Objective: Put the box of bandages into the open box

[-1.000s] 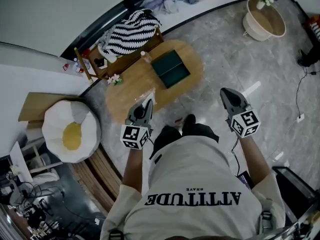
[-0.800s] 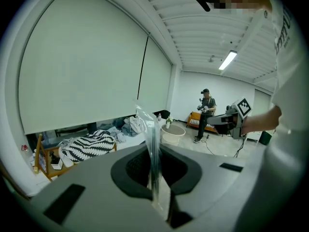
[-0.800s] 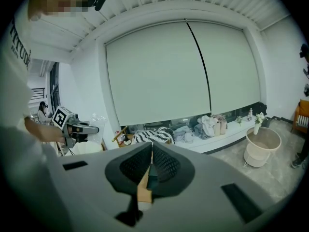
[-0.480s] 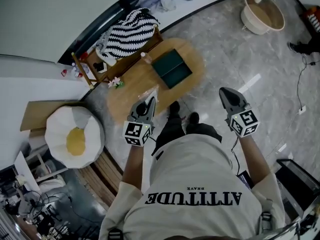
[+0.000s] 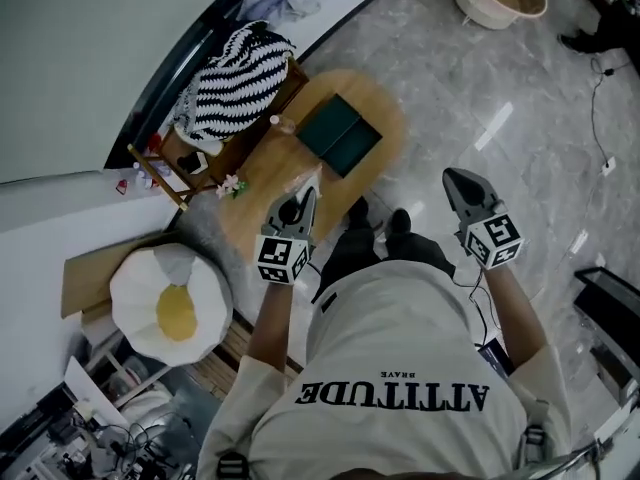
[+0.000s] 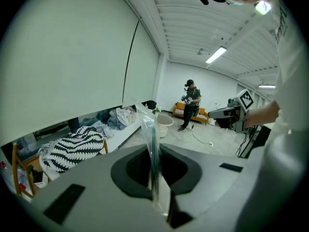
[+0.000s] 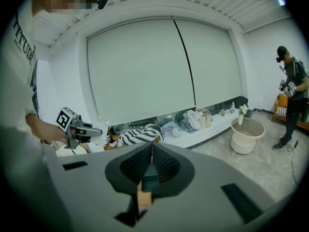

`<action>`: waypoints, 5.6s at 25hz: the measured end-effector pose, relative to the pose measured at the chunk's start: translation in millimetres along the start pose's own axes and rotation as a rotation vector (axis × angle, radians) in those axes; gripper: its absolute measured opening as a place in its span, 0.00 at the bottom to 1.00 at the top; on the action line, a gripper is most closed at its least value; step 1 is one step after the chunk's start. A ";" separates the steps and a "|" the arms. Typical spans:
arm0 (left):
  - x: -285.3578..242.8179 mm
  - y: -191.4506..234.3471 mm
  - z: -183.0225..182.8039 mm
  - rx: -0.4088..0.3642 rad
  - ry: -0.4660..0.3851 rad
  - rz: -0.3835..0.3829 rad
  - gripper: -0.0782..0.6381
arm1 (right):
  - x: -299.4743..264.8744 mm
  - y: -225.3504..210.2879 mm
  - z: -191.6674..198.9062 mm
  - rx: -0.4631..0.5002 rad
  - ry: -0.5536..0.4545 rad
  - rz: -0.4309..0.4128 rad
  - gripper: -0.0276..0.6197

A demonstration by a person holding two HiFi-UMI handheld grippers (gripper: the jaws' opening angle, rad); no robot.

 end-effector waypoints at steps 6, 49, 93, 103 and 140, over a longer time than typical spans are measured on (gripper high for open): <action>-32.8 21.1 10.3 -0.007 0.071 0.091 0.16 | 3.7 -6.9 16.2 -0.054 0.041 0.101 0.08; -285.9 76.6 226.1 -0.154 0.521 0.335 0.16 | -114.9 -46.6 233.7 -0.318 0.219 0.126 0.08; -399.4 89.7 414.7 -0.174 0.905 0.385 0.21 | -173.5 -57.2 385.7 -0.510 0.224 0.099 0.08; -379.8 99.0 403.9 -0.243 0.862 0.264 0.45 | -181.0 -53.0 374.9 -0.501 0.201 0.082 0.08; -206.2 62.2 200.4 -0.053 0.600 0.167 0.21 | -119.1 1.6 162.1 -0.157 0.177 0.038 0.08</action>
Point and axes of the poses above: the fingertips, and each gripper's own axes: x backward along the fingers, y to its left, z out of its underside, the point moved 9 cm from there along x, backward along the fingers, and after that the axes turned 4 degrees about -y, right-handed, at the moved point
